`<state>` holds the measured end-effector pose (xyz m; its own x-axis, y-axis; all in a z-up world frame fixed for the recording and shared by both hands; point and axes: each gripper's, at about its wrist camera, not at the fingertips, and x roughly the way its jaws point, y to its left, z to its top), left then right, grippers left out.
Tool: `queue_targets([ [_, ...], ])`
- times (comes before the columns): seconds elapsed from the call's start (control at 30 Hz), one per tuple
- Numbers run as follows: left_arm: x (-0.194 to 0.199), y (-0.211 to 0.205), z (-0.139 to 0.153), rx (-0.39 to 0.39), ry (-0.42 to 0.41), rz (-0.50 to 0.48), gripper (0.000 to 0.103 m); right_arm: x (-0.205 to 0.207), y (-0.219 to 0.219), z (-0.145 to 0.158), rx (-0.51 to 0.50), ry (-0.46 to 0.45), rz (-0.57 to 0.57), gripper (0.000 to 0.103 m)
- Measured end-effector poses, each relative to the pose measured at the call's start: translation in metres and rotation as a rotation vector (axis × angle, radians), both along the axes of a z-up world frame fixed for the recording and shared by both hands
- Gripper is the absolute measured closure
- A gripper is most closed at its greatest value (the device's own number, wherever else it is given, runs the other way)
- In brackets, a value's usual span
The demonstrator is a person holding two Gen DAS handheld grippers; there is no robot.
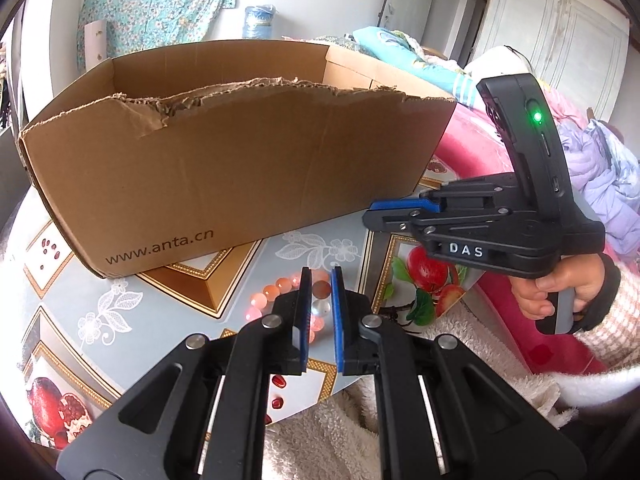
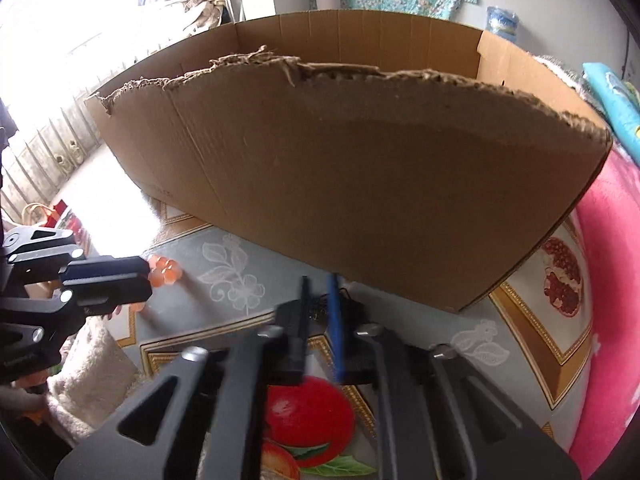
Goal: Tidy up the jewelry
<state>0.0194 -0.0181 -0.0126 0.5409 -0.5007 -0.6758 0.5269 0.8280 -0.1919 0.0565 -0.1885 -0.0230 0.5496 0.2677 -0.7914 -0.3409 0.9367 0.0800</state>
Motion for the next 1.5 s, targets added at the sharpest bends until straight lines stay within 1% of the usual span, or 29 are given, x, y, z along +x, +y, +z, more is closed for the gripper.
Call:
queue_targets([
  [0.07,0.0,0.002,0.001,-0.008,-0.003,0.001,0.095,0.003,-0.001,0.0,0.011,0.013,-0.007,0.1],
  [0.1,0.001,0.003,0.002,-0.013,-0.005,0.002,0.095,0.004,-0.004,0.002,0.032,0.023,-0.016,0.101],
  [0.13,0.001,0.004,0.003,-0.02,-0.008,0.002,0.095,0.004,-0.011,0.003,0.075,0.037,-0.029,0.101],
  [0.2,0.001,0.006,0.008,-0.03,-0.014,0.001,0.095,0.005,-0.022,0.006,0.126,0.038,-0.049,0.101],
  [0.23,-0.001,0.007,0.012,-0.035,-0.024,0.0,0.095,0.003,-0.029,0.013,0.167,0.034,-0.054,0.101],
  [0.33,-0.005,0.009,0.022,-0.044,-0.046,-0.005,0.095,-0.003,-0.042,0.03,0.227,0.006,-0.064,0.101],
  [0.47,-0.012,0.013,0.035,-0.06,-0.07,-0.007,0.095,-0.017,-0.052,0.051,0.267,-0.039,-0.061,0.101],
  [0.6,-0.018,0.018,0.054,-0.105,-0.09,-0.02,0.095,-0.025,-0.052,0.079,0.301,-0.099,-0.041,0.101],
  [0.7,-0.021,0.024,0.076,-0.158,-0.108,-0.045,0.095,-0.027,-0.047,0.106,0.314,-0.161,-0.01,0.101],
  [0.83,-0.014,0.033,0.116,-0.216,-0.158,-0.084,0.095,-0.018,-0.042,0.146,0.315,-0.248,0.042,0.101],
  [0.93,0.0,0.038,0.141,-0.248,-0.18,-0.097,0.095,-0.004,-0.04,0.163,0.325,-0.268,0.073,0.101],
  [1.0,0.016,0.035,0.154,-0.265,-0.172,-0.108,0.095,0.015,-0.038,0.17,0.308,-0.257,0.094,0.101],
  [1.03,0.025,0.033,0.157,-0.259,-0.161,-0.108,0.095,0.025,-0.037,0.171,0.298,-0.244,0.1,0.101],
  [1.07,0.032,0.029,0.158,-0.248,-0.152,-0.105,0.095,0.039,-0.035,0.169,0.284,-0.21,0.113,0.101],
  [1.13,0.057,0.02,0.155,-0.224,-0.103,-0.098,0.095,0.059,-0.033,0.162,0.266,-0.158,0.124,0.101],
  [1.2,0.08,0.012,0.147,-0.212,-0.041,-0.097,0.095,0.083,-0.031,0.149,0.223,-0.083,0.128,0.101],
  [1.23,0.094,0.004,0.139,-0.193,0.0,-0.093,0.095,0.094,-0.03,0.142,0.197,-0.05,0.128,0.101],
  [1.3,0.119,-0.012,0.121,-0.15,0.083,-0.093,0.095,0.103,-0.03,0.128,0.166,0.001,0.134,0.101],
  [1.33,0.127,-0.015,0.115,-0.141,0.123,-0.092,0.095,0.111,-0.029,0.122,0.144,0.038,0.141,0.101],
  [1.37,0.138,-0.021,0.105,-0.138,0.185,-0.099,0.095,0.114,-0.028,0.116,0.13,0.06,0.149,0.101],
  [1.43,0.152,-0.03,0.085,-0.129,0.276,-0.097,0.095,0.121,-0.025,0.11,0.087,0.093,0.16,0.101],
  [1.5,0.165,-0.039,0.07,-0.124,0.35,-0.096,0.095,0.13,-0.023,0.103,0.032,0.126,0.164,0.101],
])
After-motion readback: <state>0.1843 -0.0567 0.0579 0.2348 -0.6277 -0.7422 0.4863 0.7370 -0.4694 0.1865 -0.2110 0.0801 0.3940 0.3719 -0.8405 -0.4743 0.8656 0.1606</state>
